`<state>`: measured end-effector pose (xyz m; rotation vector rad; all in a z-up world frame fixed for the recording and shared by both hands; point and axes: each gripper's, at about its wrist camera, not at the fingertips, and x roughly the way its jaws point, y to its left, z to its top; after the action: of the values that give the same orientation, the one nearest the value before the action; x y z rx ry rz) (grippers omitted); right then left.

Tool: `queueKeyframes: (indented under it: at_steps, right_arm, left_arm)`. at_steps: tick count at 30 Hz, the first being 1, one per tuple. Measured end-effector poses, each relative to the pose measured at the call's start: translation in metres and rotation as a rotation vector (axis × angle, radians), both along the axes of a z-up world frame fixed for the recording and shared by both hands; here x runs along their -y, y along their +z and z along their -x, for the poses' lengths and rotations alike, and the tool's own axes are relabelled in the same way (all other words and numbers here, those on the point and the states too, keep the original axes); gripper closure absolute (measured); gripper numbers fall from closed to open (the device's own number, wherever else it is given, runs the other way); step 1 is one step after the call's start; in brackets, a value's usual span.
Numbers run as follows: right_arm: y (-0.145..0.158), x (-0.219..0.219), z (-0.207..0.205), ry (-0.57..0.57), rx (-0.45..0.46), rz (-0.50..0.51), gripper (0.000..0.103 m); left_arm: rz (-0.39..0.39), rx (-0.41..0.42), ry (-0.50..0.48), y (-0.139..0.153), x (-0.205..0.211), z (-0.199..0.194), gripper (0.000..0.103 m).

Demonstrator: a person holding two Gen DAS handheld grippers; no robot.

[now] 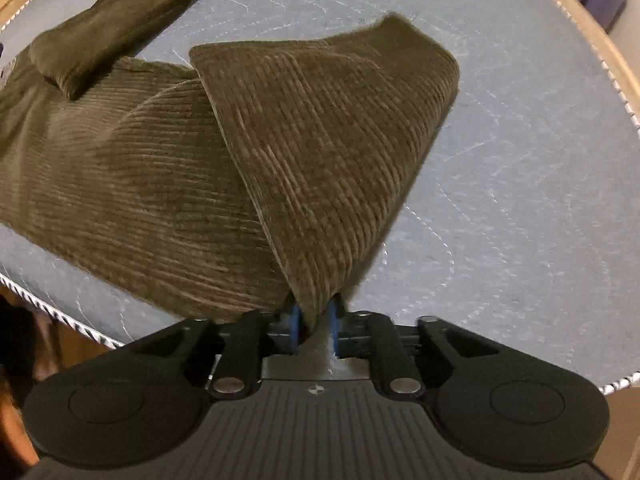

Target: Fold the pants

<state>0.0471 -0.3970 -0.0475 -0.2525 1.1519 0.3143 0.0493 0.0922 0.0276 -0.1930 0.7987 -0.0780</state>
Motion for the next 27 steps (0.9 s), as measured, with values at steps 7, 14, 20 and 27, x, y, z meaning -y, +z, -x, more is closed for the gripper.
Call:
queueKeyframes:
  at_steps: [7, 14, 20, 27]
  right_arm:
    - [0.069, -0.009, -0.016, -0.126, 0.344, -0.131, 0.047]
    - [0.031, -0.118, -0.065, 0.131, 0.367, 0.003, 0.043]
    - [-0.011, -0.173, -0.084, 0.231, 0.331, 0.173, 0.046]
    - [0.043, -0.102, -0.073, -0.011, 0.519, 0.101, 0.094]
  left_arm:
    - [-0.035, -0.025, 0.025, -0.012, -0.009, -0.001, 0.040]
    - [-0.056, -0.051, 0.054, -0.023, -0.020, -0.005, 0.037]
    - [-0.055, -0.061, 0.067, -0.027, -0.026, -0.012, 0.037]
    - [-0.043, -0.049, 0.034, -0.023, -0.016, -0.015, 0.037]
